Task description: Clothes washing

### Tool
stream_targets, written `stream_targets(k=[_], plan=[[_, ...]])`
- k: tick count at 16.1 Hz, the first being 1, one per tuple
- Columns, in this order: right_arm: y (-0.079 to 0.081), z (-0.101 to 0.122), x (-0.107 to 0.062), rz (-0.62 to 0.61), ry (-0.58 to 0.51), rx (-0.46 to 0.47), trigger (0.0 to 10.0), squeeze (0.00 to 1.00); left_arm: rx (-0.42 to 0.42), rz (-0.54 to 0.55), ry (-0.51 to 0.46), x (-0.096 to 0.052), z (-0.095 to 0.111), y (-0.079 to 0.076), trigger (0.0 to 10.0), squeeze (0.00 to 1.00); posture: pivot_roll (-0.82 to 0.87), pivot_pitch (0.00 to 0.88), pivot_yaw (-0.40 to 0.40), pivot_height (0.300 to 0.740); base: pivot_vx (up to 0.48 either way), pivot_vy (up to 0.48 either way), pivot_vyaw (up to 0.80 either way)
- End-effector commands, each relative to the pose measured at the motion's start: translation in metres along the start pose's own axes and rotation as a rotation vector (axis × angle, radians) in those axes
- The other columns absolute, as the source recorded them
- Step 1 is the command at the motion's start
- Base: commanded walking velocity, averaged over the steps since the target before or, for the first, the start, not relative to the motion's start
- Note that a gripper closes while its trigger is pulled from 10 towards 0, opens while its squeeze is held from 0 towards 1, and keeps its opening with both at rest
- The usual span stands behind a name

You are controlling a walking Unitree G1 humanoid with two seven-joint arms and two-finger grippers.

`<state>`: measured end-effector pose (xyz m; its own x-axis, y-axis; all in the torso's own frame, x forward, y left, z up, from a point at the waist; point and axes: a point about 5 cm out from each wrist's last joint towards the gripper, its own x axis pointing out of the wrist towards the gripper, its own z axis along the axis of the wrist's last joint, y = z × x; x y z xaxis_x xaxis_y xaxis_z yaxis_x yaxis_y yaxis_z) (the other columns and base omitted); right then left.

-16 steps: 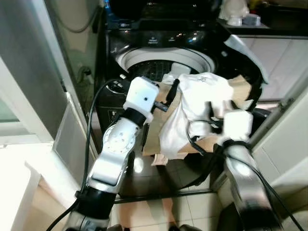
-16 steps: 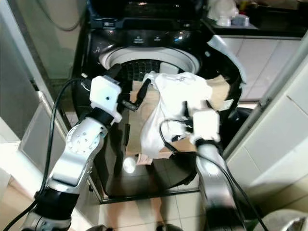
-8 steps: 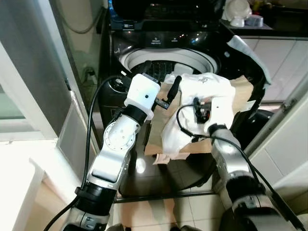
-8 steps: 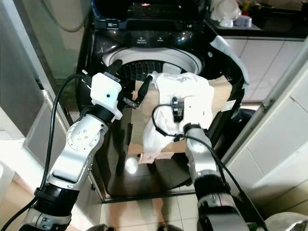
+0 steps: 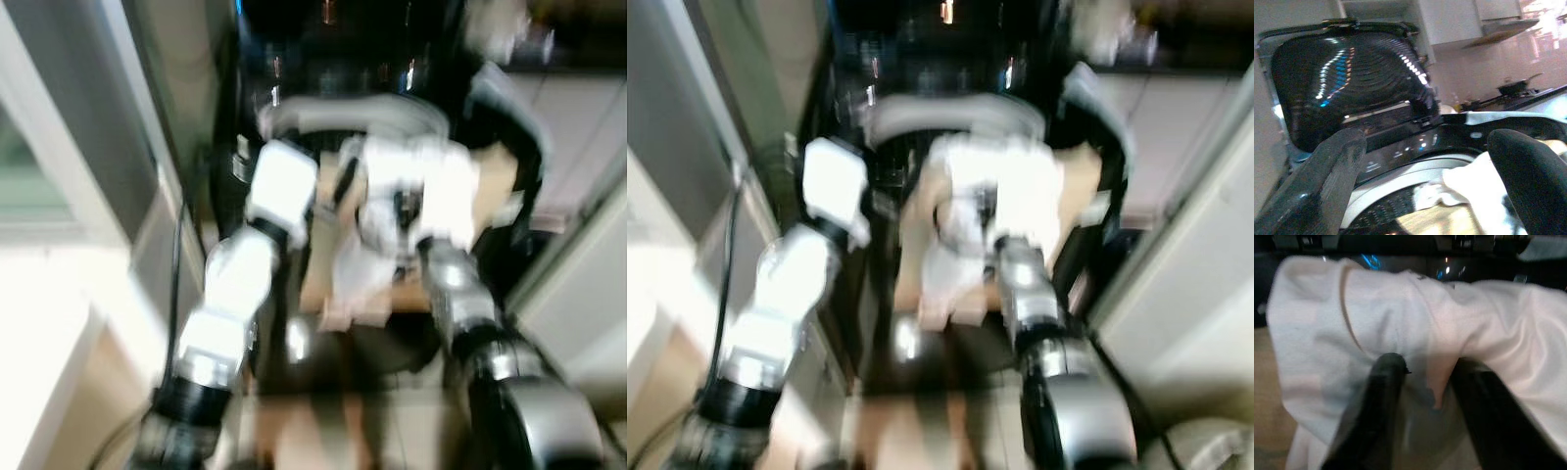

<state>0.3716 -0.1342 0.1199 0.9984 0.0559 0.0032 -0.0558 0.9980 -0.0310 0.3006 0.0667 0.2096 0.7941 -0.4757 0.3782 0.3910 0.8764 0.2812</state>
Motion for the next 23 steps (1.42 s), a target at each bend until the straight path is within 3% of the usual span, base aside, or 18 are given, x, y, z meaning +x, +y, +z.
stream_targets(k=[1,5,6,7,10,12,13,14,15,17,19,21,23], plan=[[0.008,0.030,0.012,0.023,-0.110,-0.006,0.0,0.00,0.003,-0.013,-0.005,0.002,0.002,-0.001,10.0,0.00,0.01,0.000,-0.003,0.740,0.000,0.000,0.00],[0.009,0.082,0.032,0.031,-0.231,-0.051,0.0,0.00,-0.004,-0.014,-0.002,0.001,0.001,-0.004,10.0,0.00,0.02,0.000,-0.010,0.740,0.000,0.000,0.00],[0.009,0.082,0.032,0.031,-0.231,-0.051,0.0,0.00,-0.004,-0.014,-0.002,0.001,0.001,-0.004,10.0,0.00,0.02,0.000,-0.010,0.740,0.000,0.000,0.00],[0.008,0.108,0.040,0.026,-0.279,-0.073,0.0,0.00,-0.006,-0.016,-0.002,0.000,0.002,-0.006,10.0,0.00,0.03,0.000,-0.014,0.740,0.000,0.000,0.00],[0.015,0.157,0.049,0.043,-0.367,-0.115,0.0,0.00,-0.010,-0.009,0.009,-0.005,0.001,-0.009,10.0,0.00,0.05,0.000,-0.042,0.740,0.000,0.000,0.00],[0.015,0.159,0.050,0.051,-0.353,-0.090,0.0,0.00,0.002,0.030,0.020,-0.009,0.000,-0.006,10.0,0.00,0.09,0.000,-0.098,0.740,0.000,0.000,0.00],[0.017,0.145,0.048,0.035,-0.339,-0.095,10.0,0.00,0.002,0.048,0.024,-0.011,0.000,-0.005,10.0,0.00,0.09,0.000,-0.100,0.740,0.000,0.000,0.00],[0.016,0.138,0.046,0.012,-0.344,-0.098,10.0,0.00,0.001,0.053,0.026,-0.012,0.000,-0.005,10.0,0.00,0.09,0.000,-0.099,0.740,0.000,0.000,0.00],[0.013,0.137,0.041,-0.018,-0.401,-0.079,10.0,1.00,0.002,0.055,0.028,-0.013,-0.001,-0.004,10.0,0.00,0.08,0.000,-0.093,0.740,0.000,0.000,0.00],[0.014,0.124,0.023,-0.026,-0.504,-0.040,10.0,1.00,-0.001,0.044,0.030,-0.012,-0.002,-0.004,10.0,0.00,0.05,0.000,-0.070,0.740,0.000,0.000,0.00],[0.007,0.099,0.017,-0.062,-0.446,-0.040,10.0,1.00,-0.005,0.029,0.026,-0.010,-0.002,-0.005,10.0,0.00,0.03,0.000,-0.049,0.740,0.000,0.000,0.00],[-0.013,0.060,0.016,-0.156,-0.278,-0.017,10.0,1.00,-0.018,-0.002,0.027,-0.006,-0.002,-0.010,10.0,0.00,0.01,0.000,-0.017,0.740,0.000,0.000,0.00],[-0.015,0.049,0.012,-0.163,-0.230,-0.038,10.0,1.00,-0.025,-0.018,0.028,-0.005,-0.002,-0.013,10.0,0.00,0.00,0.000,-0.012,0.740,0.000,0.000,0.00]])
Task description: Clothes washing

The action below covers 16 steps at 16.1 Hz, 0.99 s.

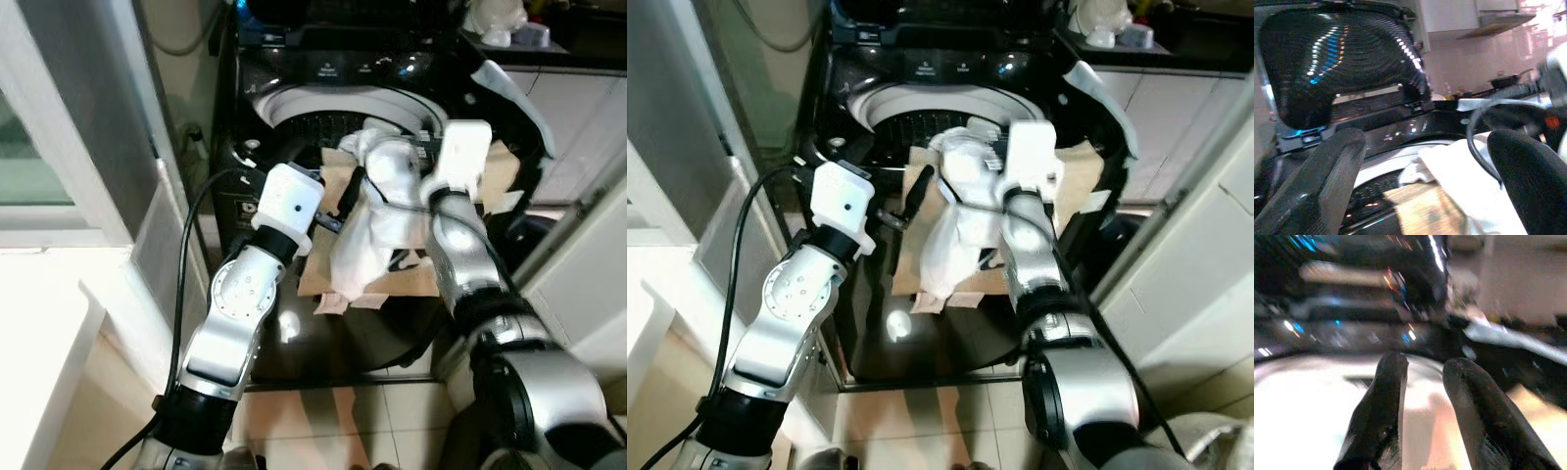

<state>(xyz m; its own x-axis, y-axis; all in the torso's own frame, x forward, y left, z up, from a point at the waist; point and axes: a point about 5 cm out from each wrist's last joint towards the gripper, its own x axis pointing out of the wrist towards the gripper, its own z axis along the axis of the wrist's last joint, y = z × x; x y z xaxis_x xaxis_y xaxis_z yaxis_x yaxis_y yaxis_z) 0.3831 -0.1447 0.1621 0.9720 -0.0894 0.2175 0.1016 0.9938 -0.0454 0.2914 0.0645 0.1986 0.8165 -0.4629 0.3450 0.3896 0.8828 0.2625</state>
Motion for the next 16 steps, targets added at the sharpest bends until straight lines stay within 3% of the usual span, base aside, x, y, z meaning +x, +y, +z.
stream_targets(k=[1,4,10,11,12,16], plan=[[-0.003,0.007,0.003,-0.008,-0.020,-0.005,10.0,1.00,-0.008,-0.029,-0.012,0.005,0.003,-0.004,10.0,0.00,0.00,0.000,-0.012,0.740,0.000,0.000,0.00],[0.003,-0.003,-0.002,0.027,0.021,-0.017,10.0,1.00,-0.011,-0.015,-0.001,0.003,0.001,-0.003,10.0,0.00,0.01,0.000,-0.029,0.740,0.000,0.000,0.00],[0.022,0.000,0.002,0.095,0.065,0.070,10.0,1.00,-0.002,-0.003,0.000,0.000,0.002,-0.001,10.0,0.00,0.04,0.000,-0.040,0.740,0.000,0.000,0.00],[0.027,-0.008,-0.002,0.110,0.129,0.104,10.0,1.00,0.002,0.000,0.003,-0.001,0.002,-0.001,10.0,0.00,0.04,0.000,-0.043,0.740,0.000,0.000,0.00],[0.030,-0.016,-0.006,0.116,0.171,0.119,10.0,0.00,0.003,0.002,0.004,-0.002,0.002,-0.001,10.0,0.00,0.04,0.000,-0.042,0.740,0.000,0.000,0.00],[0.022,-0.038,-0.012,0.054,0.330,0.095,10.0,0.00,-0.002,-0.001,0.008,-0.004,0.003,-0.003,10.0,0.00,0.04,0.000,-0.041,0.740,0.000,0.000,0.00]])
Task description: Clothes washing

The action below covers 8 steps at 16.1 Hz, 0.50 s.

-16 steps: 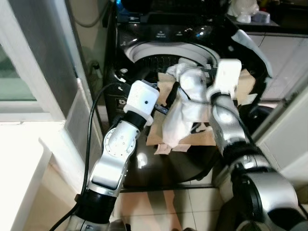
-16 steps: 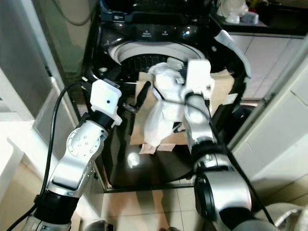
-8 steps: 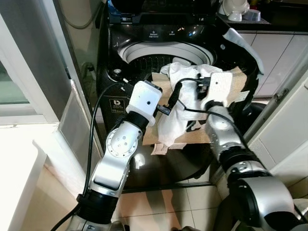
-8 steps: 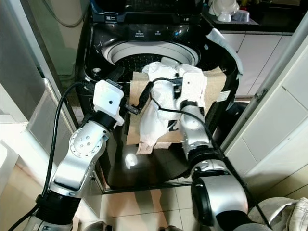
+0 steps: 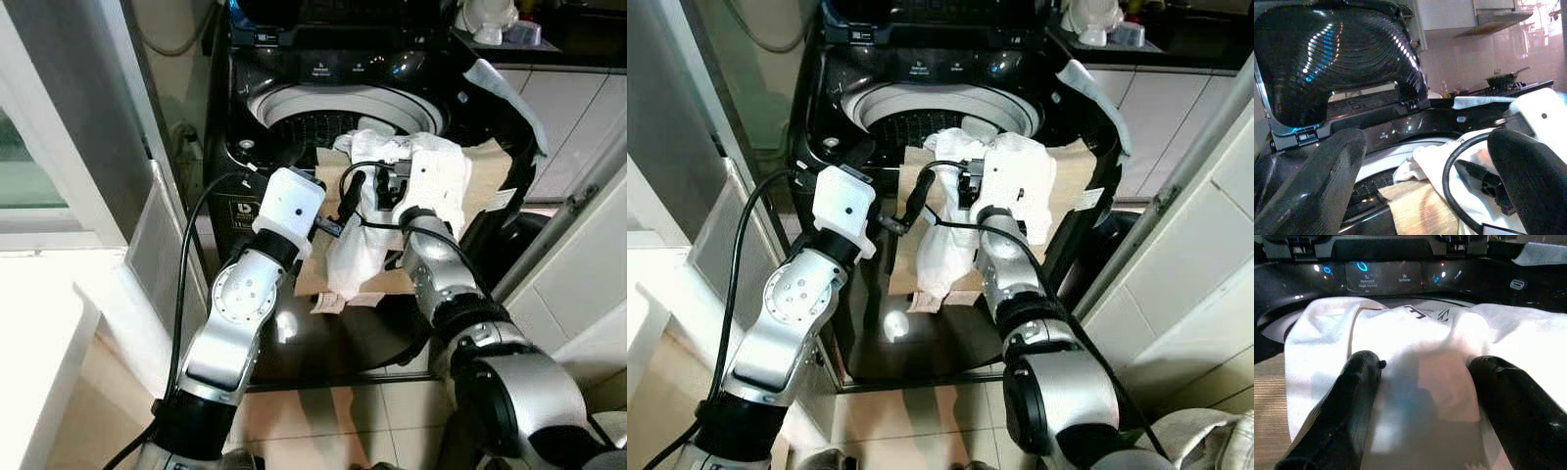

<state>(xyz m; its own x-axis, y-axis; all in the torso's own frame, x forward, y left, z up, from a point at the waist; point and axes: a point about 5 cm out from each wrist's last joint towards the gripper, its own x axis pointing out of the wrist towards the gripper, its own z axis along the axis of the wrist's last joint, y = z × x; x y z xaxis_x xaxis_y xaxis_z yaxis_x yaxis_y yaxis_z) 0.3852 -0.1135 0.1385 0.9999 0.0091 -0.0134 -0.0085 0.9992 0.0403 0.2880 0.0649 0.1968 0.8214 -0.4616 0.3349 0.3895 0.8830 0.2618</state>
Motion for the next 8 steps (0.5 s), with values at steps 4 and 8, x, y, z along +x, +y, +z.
stream_targets(k=[4,8], plan=[[-0.014,-0.025,-0.005,-0.070,0.152,-0.033,6.9,0.00,-0.005,0.004,0.005,-0.003,0.003,-0.002,10.0,0.00,0.04,0.000,-0.042,0.740,0.000,0.000,0.00],[-0.011,-0.025,-0.001,-0.069,0.226,-0.037,0.0,0.00,-0.015,-0.007,0.011,-0.003,0.003,-0.005,10.0,0.00,0.04,0.000,-0.035,0.740,0.000,0.000,0.00]])
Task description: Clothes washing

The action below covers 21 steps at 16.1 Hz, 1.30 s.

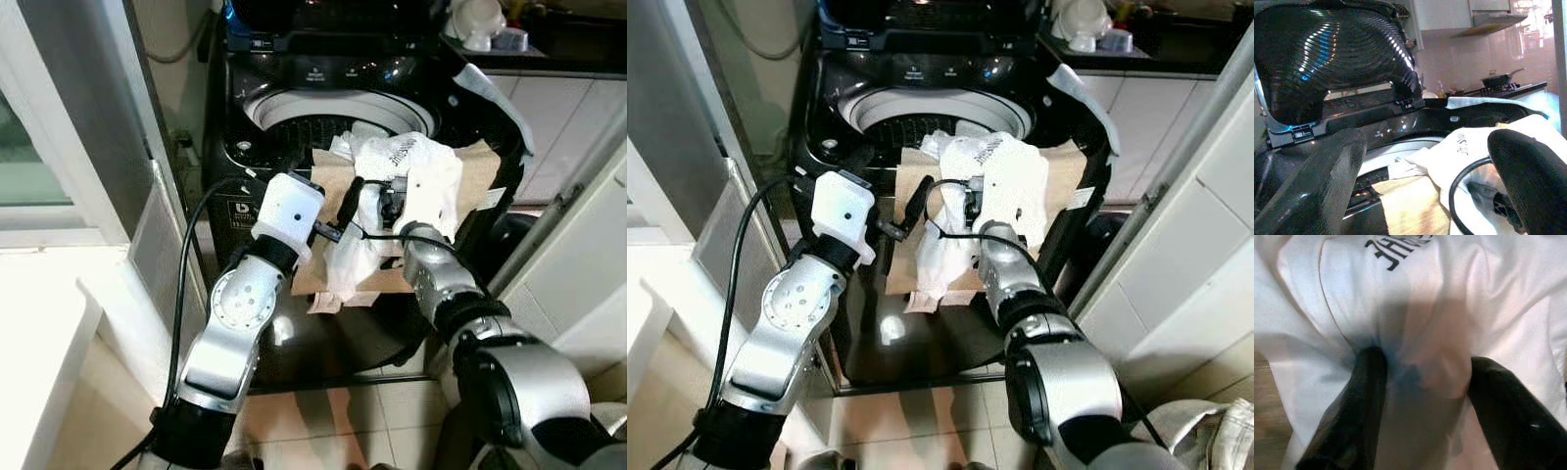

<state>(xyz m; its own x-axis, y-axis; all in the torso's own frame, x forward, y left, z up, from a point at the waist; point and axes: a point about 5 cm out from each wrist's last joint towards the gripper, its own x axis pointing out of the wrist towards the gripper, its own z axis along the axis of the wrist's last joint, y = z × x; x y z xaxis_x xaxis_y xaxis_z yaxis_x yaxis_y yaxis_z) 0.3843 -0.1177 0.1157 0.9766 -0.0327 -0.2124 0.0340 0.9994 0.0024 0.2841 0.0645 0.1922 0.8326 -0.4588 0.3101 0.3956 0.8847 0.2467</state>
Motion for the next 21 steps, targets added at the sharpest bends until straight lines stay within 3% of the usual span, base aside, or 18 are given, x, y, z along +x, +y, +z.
stream_targets(k=[1,6,11,15,16,17,18,19,20,21], plan=[[-0.005,0.005,0.003,-0.015,0.027,-0.008,0.0,0.00,-0.001,-0.009,-0.015,0.001,0.005,-0.003,10.0,0.00,0.04,0.000,-0.038,0.740,0.000,0.000,0.00],[0.013,0.064,0.011,0.078,-0.150,-0.123,0.0,0.00,0.006,0.008,-0.009,-0.002,0.005,-0.002,10.0,0.00,0.08,0.000,-0.066,0.740,0.000,0.000,0.00],[0.030,0.136,0.008,0.144,-0.350,-0.160,0.0,0.00,0.013,0.031,-0.007,-0.003,0.005,0.001,10.0,0.00,0.10,0.000,-0.093,0.740,0.000,0.000,0.00],[0.028,0.179,0.003,0.118,-0.444,-0.209,0.0,0.00,0.010,0.033,-0.004,-0.006,0.005,-0.002,10.0,0.00,0.11,0.000,-0.111,0.740,0.000,0.000,0.00],[0.027,0.186,0.001,0.118,-0.468,-0.211,3.4,0.00,0.013,0.047,0.001,-0.006,0.004,-0.001,10.0,0.00,0.12,0.000,-0.121,0.740,0.000,0.000,0.00],[0.026,0.187,0.001,0.106,-0.490,-0.210,10.0,0.00,0.016,0.066,0.004,-0.007,0.004,0.002,10.0,0.00,0.12,0.000,-0.126,0.740,0.000,0.000,0.00],[0.022,0.187,0.000,0.077,-0.523,-0.206,10.0,0.00,0.017,0.075,0.006,-0.007,0.004,0.003,10.0,0.00,0.12,0.000,-0.126,0.740,0.000,0.000,0.00],[0.016,0.189,-0.003,0.029,-0.597,-0.194,10.0,0.87,0.018,0.079,0.008,-0.008,0.003,0.005,10.0,0.00,0.11,0.000,-0.122,0.740,0.000,0.000,0.00],[0.008,0.190,-0.007,-0.008,-0.681,-0.167,10.0,1.00,0.018,0.080,0.009,-0.008,0.003,0.006,10.0,0.00,0.10,0.000,-0.118,0.740,0.000,0.000,0.00],[0.003,0.182,-0.007,-0.026,-0.698,-0.159,10.0,1.00,0.018,0.078,0.009,-0.008,0.003,0.006,10.0,0.00,0.09,0.000,-0.106,0.740,0.000,0.000,0.00]])
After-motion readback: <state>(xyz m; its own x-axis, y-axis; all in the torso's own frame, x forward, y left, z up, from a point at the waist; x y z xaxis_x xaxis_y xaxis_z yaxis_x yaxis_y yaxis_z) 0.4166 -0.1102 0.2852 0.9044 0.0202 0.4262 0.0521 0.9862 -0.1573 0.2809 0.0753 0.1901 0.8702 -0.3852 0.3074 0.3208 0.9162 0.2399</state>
